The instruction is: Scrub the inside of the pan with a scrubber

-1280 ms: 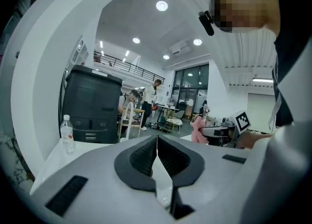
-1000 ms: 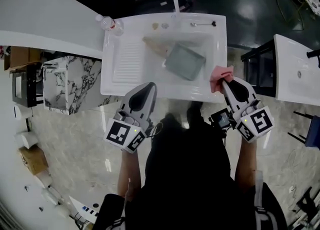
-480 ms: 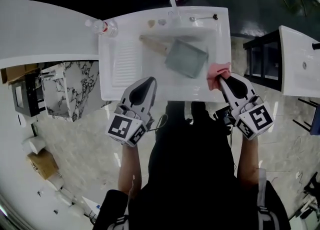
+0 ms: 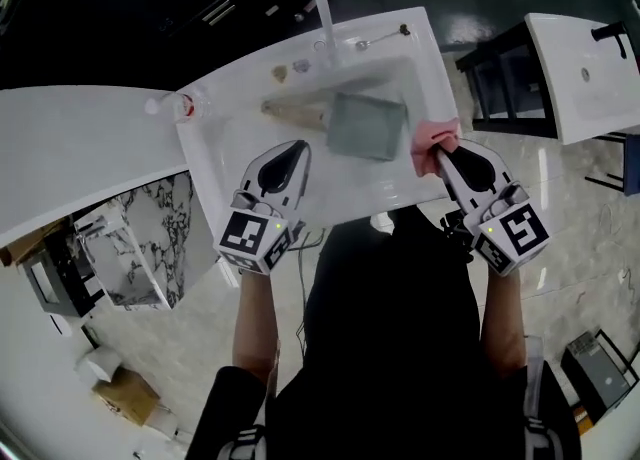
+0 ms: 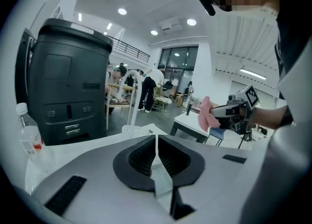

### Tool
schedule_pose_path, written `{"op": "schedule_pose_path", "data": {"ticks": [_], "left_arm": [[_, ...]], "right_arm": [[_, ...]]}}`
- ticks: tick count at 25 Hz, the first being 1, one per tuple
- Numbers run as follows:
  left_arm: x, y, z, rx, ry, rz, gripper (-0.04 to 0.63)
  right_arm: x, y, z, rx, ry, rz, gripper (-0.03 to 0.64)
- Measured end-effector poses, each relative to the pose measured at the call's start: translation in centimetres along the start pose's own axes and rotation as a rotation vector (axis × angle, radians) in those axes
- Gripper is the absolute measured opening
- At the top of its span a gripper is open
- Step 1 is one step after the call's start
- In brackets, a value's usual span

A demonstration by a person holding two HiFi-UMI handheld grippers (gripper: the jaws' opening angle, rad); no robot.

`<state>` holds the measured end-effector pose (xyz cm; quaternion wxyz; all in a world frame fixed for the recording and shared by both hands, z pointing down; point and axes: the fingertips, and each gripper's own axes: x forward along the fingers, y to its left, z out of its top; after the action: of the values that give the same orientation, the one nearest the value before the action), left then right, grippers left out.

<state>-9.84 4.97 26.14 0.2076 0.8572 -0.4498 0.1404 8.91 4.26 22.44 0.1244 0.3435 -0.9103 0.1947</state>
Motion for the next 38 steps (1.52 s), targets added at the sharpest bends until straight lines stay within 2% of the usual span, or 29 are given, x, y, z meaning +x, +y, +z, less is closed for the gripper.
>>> {"op": "schedule_pose_path", "data": {"ticks": [5, 10, 12, 14, 20, 24, 26, 30, 35, 38], "left_arm": [[2.7, 2.7, -2.0, 0.095, 0.085, -0.142, 0.035], [4.8, 5.1, -4.8, 0.191, 0.176, -0.235, 0.037], [5.8, 6.0, -6.1, 0.234, 0.217, -0.255, 0.038], [6.9, 6.8, -7.7, 0.277, 0.263, -0.276, 0.104], [9.9, 8.1, -12.6, 0.354, 0.372, -0.322, 0.163], [11.8, 8.9, -16.0, 0.524, 0.439, -0.373, 0.202], [12.5, 9.2, -17.6, 0.586, 0.483, -0.41, 0.228], [13.9, 9.8, -20.6, 0.658, 0.557, -0.454, 0.252], [15.4, 11.3, -23.7, 0.806, 0.628, -0.473, 0.261], [15.8, 11.7, -24.8, 0.803, 0.657, -0.488, 0.261]], "right_arm": [[1.8, 0.9, -1.4, 0.036, 0.038, -0.085, 0.038], [3.9, 2.0, -3.4, 0.076, 0.071, -0.131, 0.038], [4.8, 2.3, -4.4, 0.094, 0.091, -0.133, 0.038], [5.9, 2.3, -5.6, 0.107, 0.112, -0.128, 0.038], [9.3, 1.8, -9.4, 0.165, 0.166, -0.11, 0.038], [11.5, 1.0, -11.9, 0.178, 0.211, -0.094, 0.038], [12.5, 0.7, -12.7, 0.179, 0.229, -0.088, 0.038], [14.2, 0.5, -14.4, 0.183, 0.264, -0.08, 0.038], [16.1, -0.2, -16.9, 0.16, 0.301, -0.068, 0.038], [17.3, -0.6, -18.3, 0.136, 0.322, -0.067, 0.038]]}}
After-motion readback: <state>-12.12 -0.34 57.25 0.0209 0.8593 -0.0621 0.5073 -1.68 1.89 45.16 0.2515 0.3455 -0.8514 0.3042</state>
